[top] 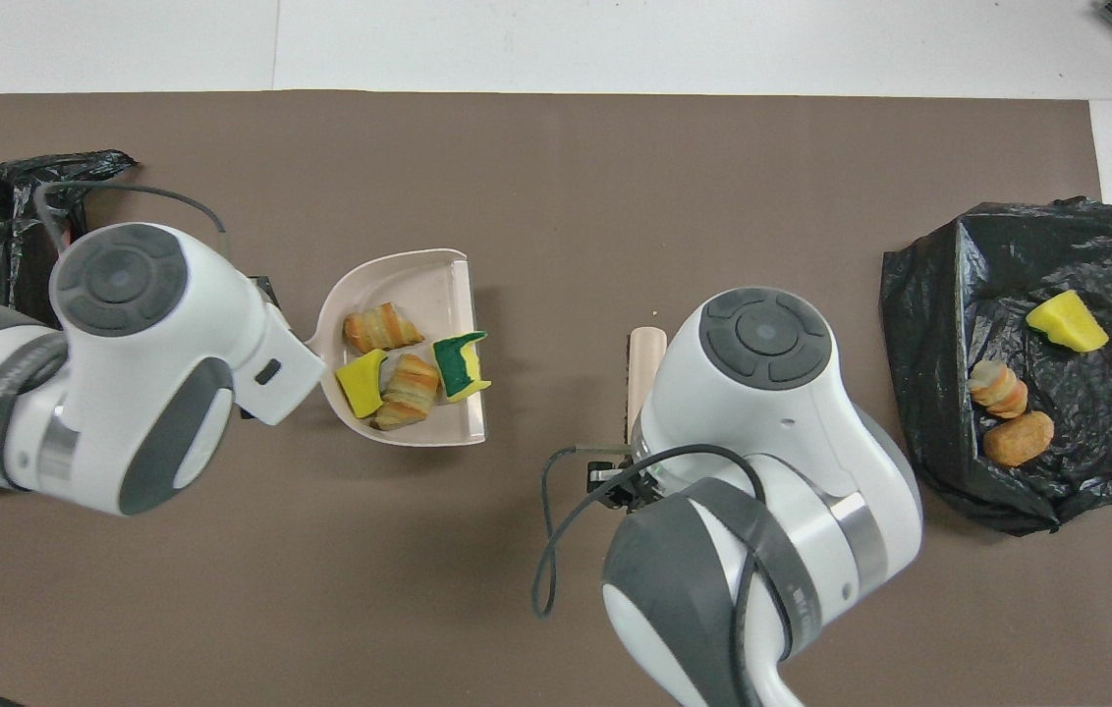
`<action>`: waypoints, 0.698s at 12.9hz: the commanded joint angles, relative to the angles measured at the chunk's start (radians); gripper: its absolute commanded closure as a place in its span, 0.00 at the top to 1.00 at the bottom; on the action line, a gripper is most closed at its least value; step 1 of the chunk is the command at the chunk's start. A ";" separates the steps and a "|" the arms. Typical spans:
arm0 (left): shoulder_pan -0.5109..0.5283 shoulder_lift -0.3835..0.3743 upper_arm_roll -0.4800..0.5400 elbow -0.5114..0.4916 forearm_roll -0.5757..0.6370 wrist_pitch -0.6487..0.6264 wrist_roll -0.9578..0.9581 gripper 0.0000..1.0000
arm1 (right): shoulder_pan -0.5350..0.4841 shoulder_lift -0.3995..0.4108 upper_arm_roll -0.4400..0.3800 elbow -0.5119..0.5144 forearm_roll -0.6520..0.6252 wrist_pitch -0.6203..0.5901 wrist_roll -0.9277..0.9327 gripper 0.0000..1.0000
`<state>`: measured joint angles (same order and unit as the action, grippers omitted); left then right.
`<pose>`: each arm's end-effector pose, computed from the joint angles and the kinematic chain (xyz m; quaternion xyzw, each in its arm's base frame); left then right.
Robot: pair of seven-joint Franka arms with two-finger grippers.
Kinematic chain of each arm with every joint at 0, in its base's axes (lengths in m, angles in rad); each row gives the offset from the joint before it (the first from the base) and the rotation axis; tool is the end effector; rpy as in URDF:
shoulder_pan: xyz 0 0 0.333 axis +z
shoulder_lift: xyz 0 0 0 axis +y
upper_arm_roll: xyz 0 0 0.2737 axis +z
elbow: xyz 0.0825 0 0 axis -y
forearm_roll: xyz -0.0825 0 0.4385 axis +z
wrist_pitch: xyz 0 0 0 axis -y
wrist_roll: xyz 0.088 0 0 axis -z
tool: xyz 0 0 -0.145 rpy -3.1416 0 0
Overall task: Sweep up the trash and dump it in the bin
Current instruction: 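Carry the loaded dustpan to the black bag with the left gripper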
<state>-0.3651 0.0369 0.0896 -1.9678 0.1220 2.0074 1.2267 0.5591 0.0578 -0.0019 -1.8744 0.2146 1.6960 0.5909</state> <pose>0.5937 -0.1560 0.3500 -0.7119 0.6999 0.0248 0.0512 0.4860 0.3361 0.3649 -0.9868 0.0424 0.1548 0.0236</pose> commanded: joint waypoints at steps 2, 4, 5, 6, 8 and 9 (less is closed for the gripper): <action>0.220 -0.057 -0.004 0.039 -0.094 -0.071 0.232 0.00 | 0.119 0.031 0.008 -0.054 0.034 0.118 0.062 0.00; 0.376 -0.049 -0.002 0.075 -0.139 -0.081 0.287 0.00 | 0.195 0.056 0.007 -0.090 0.032 0.131 0.081 0.00; 0.435 -0.045 -0.002 0.092 -0.156 -0.081 0.304 0.00 | 0.208 0.044 0.007 -0.133 0.032 0.134 0.086 0.00; 0.483 -0.040 -0.001 0.111 -0.156 -0.079 0.351 0.00 | 0.216 0.018 0.008 -0.182 0.032 0.146 0.083 0.00; 0.608 -0.016 -0.001 0.156 -0.159 -0.067 0.449 0.00 | 0.229 -0.021 0.008 -0.284 0.032 0.230 0.082 0.00; 0.648 0.016 -0.001 0.215 -0.159 -0.076 0.515 0.00 | 0.231 -0.021 0.008 -0.308 0.032 0.264 0.087 0.00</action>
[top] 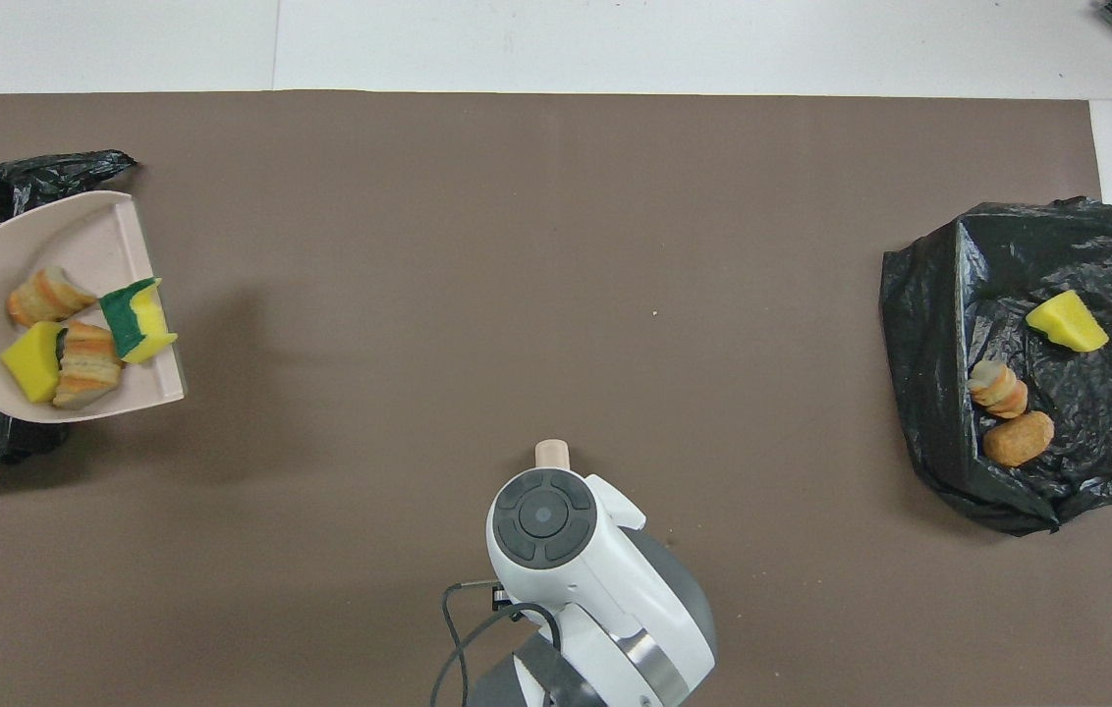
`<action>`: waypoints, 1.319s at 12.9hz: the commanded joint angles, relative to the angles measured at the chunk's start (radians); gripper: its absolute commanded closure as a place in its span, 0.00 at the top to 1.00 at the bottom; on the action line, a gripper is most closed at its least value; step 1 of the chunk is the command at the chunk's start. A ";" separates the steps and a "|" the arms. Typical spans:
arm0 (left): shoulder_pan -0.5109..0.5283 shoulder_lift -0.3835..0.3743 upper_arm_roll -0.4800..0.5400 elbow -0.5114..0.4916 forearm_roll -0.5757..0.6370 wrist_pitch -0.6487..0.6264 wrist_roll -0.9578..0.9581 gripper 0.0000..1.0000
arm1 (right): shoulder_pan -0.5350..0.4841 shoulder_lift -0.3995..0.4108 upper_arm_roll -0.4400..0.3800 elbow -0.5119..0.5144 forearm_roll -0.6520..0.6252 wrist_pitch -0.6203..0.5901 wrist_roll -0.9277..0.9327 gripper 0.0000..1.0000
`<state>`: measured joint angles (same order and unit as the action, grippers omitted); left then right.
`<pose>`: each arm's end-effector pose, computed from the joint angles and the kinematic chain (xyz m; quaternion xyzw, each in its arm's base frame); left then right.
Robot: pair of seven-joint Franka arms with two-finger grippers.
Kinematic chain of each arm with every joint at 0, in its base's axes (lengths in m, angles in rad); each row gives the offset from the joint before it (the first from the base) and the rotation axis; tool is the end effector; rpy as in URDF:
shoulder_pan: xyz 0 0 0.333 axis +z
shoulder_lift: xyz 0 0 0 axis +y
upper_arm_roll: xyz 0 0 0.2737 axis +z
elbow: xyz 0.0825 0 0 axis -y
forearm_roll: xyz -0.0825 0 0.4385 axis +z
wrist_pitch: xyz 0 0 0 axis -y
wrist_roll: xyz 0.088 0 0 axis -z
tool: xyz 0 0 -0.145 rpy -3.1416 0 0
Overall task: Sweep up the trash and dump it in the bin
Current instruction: 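Tip the dustpan over the black bag with the left gripper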
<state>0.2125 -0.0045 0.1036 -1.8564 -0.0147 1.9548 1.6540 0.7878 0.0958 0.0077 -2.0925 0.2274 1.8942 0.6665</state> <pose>0.5972 0.1938 0.4295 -0.7849 0.6174 -0.0344 0.0389 0.3725 0.4154 0.2490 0.9841 0.0121 -0.1762 0.0216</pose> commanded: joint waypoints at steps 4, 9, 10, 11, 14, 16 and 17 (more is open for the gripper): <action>0.237 0.254 -0.018 0.380 -0.011 -0.068 0.315 0.00 | 0.008 -0.050 -0.002 -0.107 0.023 0.128 0.021 0.00; 0.242 0.348 -0.019 0.484 0.311 0.096 0.402 0.00 | 0.019 -0.028 -0.002 -0.109 0.033 0.149 0.027 0.42; 0.211 0.340 -0.019 0.452 0.405 0.146 0.373 0.00 | 0.018 -0.025 -0.002 -0.107 0.035 0.151 0.016 0.60; 0.205 0.327 -0.019 0.413 0.444 0.159 0.318 0.00 | 0.011 -0.019 -0.002 -0.100 0.035 0.151 0.010 0.65; 0.160 0.317 -0.019 0.401 0.614 0.147 0.140 0.00 | -0.002 0.015 -0.006 -0.054 0.029 0.151 -0.037 1.00; 0.136 0.313 -0.019 0.401 0.749 0.121 0.034 0.00 | -0.035 0.047 -0.006 -0.006 0.013 0.151 -0.044 1.00; 0.119 0.308 -0.019 0.401 0.775 0.102 0.011 0.00 | -0.045 0.062 -0.006 0.020 0.012 0.152 -0.045 1.00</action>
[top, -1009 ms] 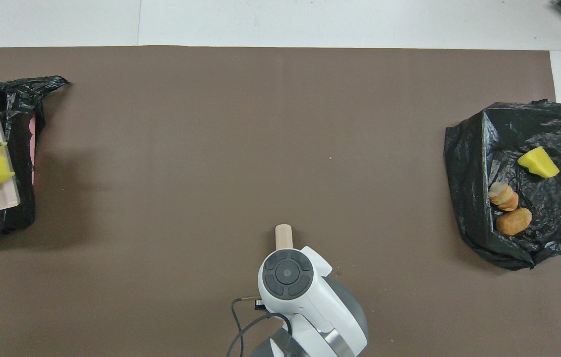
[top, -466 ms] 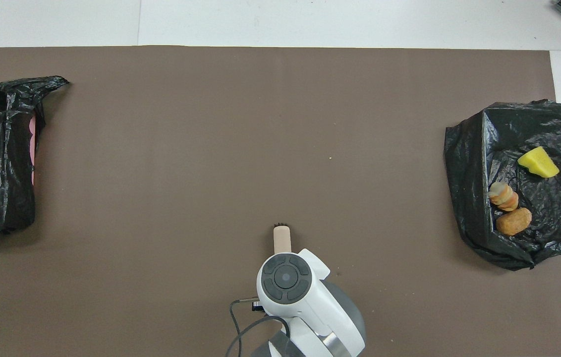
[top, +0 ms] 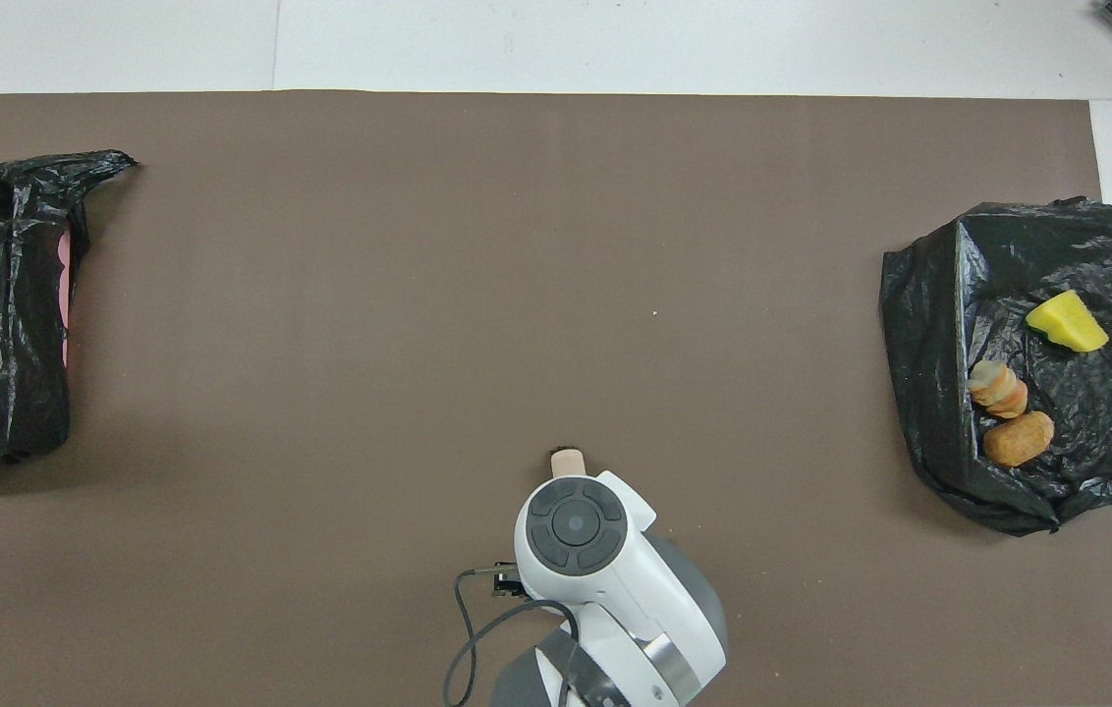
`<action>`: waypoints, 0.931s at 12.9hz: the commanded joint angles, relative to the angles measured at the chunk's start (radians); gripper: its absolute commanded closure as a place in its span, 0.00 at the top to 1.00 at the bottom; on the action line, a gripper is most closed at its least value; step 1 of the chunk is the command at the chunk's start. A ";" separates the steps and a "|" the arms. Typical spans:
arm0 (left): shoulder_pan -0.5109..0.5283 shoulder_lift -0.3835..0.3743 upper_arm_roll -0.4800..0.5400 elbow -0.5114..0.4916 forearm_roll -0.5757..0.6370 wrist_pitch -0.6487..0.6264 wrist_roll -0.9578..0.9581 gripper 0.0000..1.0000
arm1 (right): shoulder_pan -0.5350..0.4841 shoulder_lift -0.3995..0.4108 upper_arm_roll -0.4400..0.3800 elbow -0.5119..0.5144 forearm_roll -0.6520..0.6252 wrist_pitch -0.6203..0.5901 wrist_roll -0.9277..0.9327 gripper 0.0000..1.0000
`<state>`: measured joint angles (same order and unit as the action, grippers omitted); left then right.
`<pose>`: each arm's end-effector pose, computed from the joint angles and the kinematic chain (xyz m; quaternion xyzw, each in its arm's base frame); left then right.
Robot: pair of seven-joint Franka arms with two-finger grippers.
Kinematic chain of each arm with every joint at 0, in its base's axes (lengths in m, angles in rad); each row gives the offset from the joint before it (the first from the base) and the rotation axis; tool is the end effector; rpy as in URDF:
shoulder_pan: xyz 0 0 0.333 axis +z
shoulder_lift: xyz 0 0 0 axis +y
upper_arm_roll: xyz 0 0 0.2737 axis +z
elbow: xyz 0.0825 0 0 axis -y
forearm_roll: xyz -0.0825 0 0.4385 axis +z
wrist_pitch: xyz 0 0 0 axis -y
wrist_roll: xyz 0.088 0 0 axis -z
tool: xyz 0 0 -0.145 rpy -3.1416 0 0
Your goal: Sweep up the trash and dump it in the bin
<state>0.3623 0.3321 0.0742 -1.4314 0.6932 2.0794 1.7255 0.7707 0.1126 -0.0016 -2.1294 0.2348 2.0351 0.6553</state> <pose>0.6560 0.3581 0.4722 -0.6669 0.6516 0.2218 0.2855 0.3916 0.4082 0.2295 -0.9898 0.0067 0.1421 0.0077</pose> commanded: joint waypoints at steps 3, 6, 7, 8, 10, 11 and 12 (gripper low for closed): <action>-0.074 -0.048 0.010 -0.040 0.188 -0.085 -0.156 0.00 | -0.074 0.036 -0.001 0.083 -0.020 0.010 -0.057 1.00; -0.106 -0.091 0.007 -0.058 0.261 -0.113 -0.188 0.00 | -0.209 0.025 -0.005 0.149 -0.096 0.008 -0.106 1.00; -0.109 -0.099 0.003 -0.058 0.244 -0.114 -0.187 0.00 | -0.261 0.025 -0.003 0.179 -0.145 0.005 -0.108 1.00; -0.112 -0.102 -0.002 -0.060 0.211 -0.122 -0.187 0.00 | -0.302 0.024 -0.004 0.209 -0.170 -0.004 -0.109 1.00; -0.135 -0.102 -0.001 -0.066 0.024 -0.154 -0.192 0.00 | -0.387 0.022 -0.006 0.250 -0.189 -0.007 -0.109 1.00; -0.140 -0.102 -0.002 -0.066 -0.045 -0.169 -0.192 0.00 | -0.428 0.021 -0.006 0.270 -0.193 -0.010 -0.111 1.00; -0.155 -0.104 -0.002 -0.078 -0.122 -0.177 -0.193 0.00 | -0.468 0.019 -0.006 0.299 -0.195 -0.024 -0.111 1.00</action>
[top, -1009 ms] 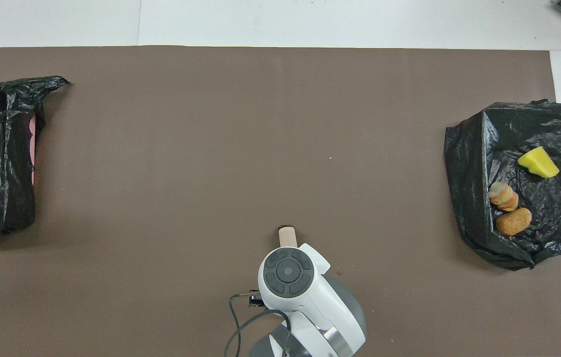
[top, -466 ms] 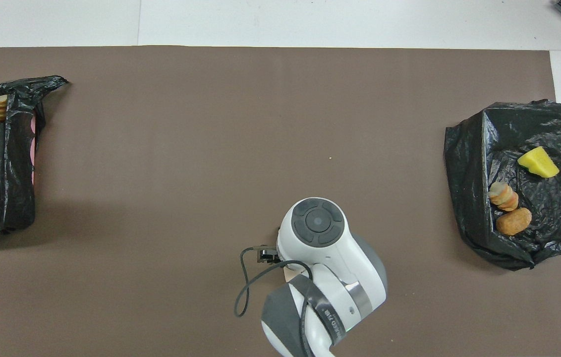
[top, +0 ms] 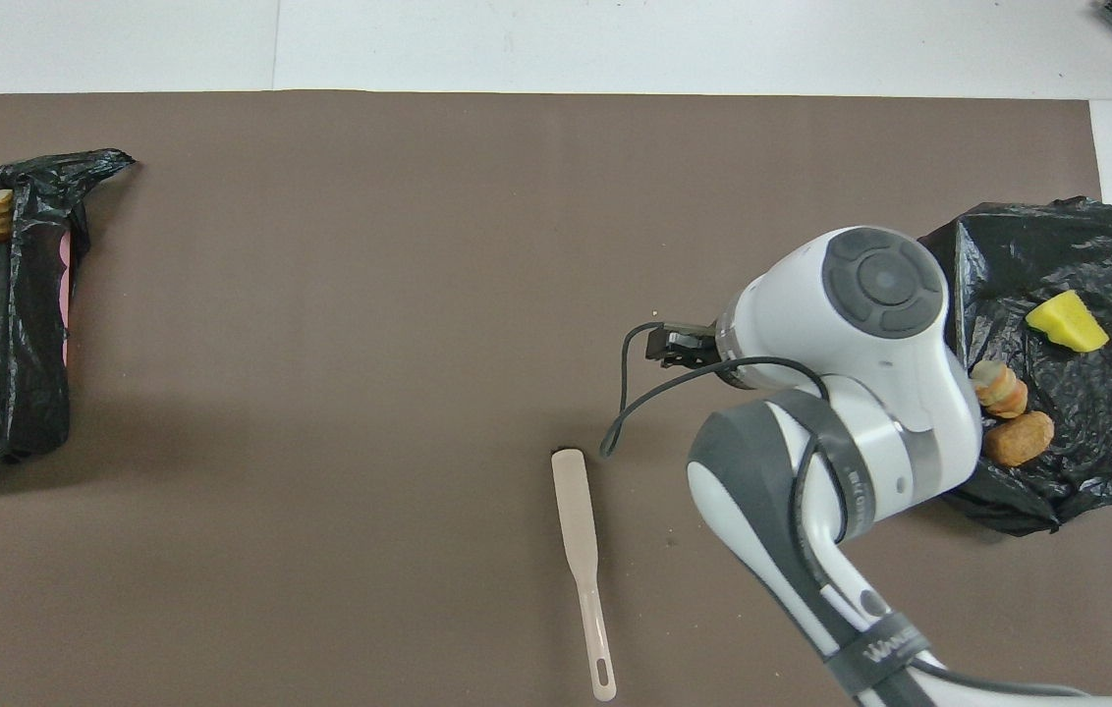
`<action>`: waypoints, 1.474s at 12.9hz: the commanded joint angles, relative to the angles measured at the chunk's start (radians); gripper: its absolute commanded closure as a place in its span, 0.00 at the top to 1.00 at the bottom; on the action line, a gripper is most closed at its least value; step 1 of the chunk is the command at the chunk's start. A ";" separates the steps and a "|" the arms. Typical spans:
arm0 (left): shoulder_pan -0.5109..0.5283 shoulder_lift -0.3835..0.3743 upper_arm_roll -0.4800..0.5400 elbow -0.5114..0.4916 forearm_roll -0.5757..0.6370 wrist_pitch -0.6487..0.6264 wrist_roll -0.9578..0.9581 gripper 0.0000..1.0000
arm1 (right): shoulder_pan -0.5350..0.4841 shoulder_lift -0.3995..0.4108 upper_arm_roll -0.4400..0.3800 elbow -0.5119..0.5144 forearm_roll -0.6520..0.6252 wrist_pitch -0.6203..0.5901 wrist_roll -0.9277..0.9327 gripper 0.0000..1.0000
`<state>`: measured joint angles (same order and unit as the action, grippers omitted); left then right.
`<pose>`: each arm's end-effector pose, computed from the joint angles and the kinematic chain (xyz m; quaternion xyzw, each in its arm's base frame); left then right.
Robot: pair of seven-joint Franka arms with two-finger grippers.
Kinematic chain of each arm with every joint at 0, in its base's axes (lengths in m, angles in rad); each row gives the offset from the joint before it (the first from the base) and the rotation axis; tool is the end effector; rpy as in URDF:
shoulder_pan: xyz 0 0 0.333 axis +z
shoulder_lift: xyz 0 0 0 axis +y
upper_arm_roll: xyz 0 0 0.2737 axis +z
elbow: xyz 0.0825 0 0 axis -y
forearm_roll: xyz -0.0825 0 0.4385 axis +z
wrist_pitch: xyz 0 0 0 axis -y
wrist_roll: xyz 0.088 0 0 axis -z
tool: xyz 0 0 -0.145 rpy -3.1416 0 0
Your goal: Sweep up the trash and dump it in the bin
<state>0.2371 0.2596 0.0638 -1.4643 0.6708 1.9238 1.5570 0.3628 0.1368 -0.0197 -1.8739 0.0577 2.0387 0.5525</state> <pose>0.6642 0.2706 0.4904 -0.7086 0.6185 0.2050 0.2707 0.6038 0.2213 0.3385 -0.9927 0.1169 -0.0020 0.0282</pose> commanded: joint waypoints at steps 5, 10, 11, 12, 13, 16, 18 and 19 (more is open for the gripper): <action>-0.207 -0.127 0.008 -0.270 -0.348 -0.032 -0.393 0.00 | -0.215 -0.089 0.012 0.117 -0.033 -0.141 -0.197 1.00; -0.499 -0.108 0.008 -0.378 -0.447 0.004 -1.073 0.00 | -0.314 -0.216 0.007 0.122 -0.018 -0.337 -0.357 1.00; -0.550 -0.099 0.008 -0.386 -0.477 0.033 -1.194 0.00 | -0.327 -0.233 -0.002 0.124 -0.015 -0.372 -0.377 1.00; -0.603 -0.086 0.008 -0.389 -0.505 0.055 -1.298 0.00 | -0.331 -0.256 -0.017 0.130 -0.016 -0.408 -0.393 1.00; -0.649 -0.070 0.008 -0.389 -0.526 0.075 -1.399 0.00 | -0.331 -0.281 -0.034 0.157 -0.028 -0.451 -0.404 1.00; -0.763 -0.008 0.008 -0.360 -0.630 0.159 -1.702 0.00 | -0.332 -0.282 -0.051 0.271 -0.070 -0.560 -0.448 1.00; -0.801 0.041 0.010 -0.306 -0.730 0.184 -1.839 0.00 | -0.332 -0.284 -0.063 0.271 -0.098 -0.549 -0.521 1.00; -0.823 0.085 0.008 -0.256 -0.750 0.188 -1.909 0.00 | -0.331 -0.284 -0.063 0.256 -0.088 -0.552 -0.522 1.00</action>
<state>-0.5521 0.2754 0.0493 -1.8085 -0.0287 2.1013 -0.2492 0.0408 -0.1632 -0.0823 -1.6172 -0.0159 1.4953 0.0766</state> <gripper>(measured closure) 0.683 0.000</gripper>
